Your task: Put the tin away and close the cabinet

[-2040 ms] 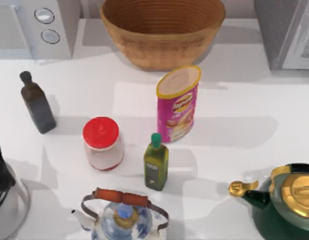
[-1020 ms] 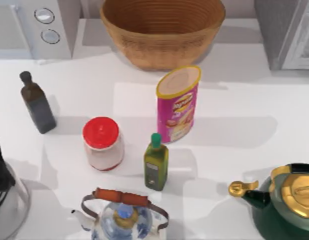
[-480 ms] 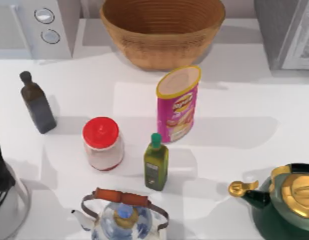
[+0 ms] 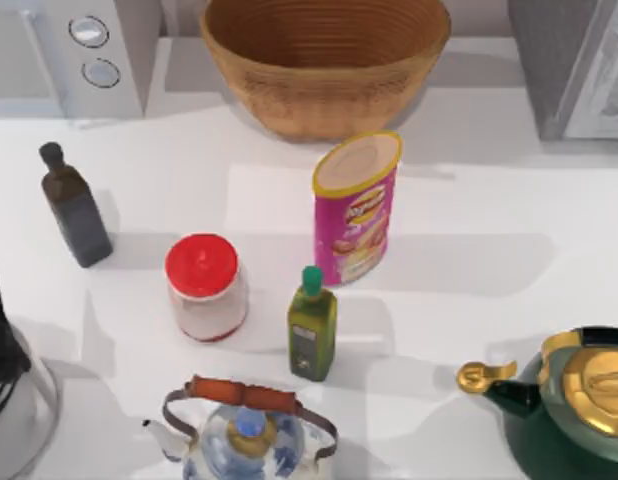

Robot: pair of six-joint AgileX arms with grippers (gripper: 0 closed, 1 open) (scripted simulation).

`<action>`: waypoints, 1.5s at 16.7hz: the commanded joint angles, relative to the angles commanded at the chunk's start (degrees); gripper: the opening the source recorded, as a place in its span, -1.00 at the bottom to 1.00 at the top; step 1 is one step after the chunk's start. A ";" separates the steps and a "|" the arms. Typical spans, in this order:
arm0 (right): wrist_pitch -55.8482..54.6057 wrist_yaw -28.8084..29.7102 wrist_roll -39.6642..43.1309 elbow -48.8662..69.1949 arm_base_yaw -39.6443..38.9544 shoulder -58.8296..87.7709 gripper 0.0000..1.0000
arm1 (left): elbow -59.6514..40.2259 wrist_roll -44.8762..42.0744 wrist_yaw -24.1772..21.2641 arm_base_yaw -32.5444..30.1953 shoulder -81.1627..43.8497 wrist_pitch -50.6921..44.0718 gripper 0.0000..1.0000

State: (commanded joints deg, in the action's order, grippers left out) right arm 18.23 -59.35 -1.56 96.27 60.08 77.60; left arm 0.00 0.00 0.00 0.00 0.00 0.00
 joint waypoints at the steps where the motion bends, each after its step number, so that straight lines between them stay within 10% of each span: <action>1: 1.76 0.06 -0.16 1.78 -0.17 -0.41 1.00 | 0.00 0.00 0.00 0.00 0.00 0.00 1.00; 12: 4.75 5.96 -0.26 3.74 -5.65 0.63 1.00 | 0.00 0.00 0.00 0.00 0.00 0.00 1.00; 25: 7.66 68.10 1.29 3.95 -67.68 -0.24 1.00 | 0.00 0.00 0.00 0.00 0.00 0.00 1.00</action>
State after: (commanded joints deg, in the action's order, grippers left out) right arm 25.89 8.76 -0.28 100.22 -7.60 77.36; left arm 0.00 0.00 0.00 0.00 0.00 0.00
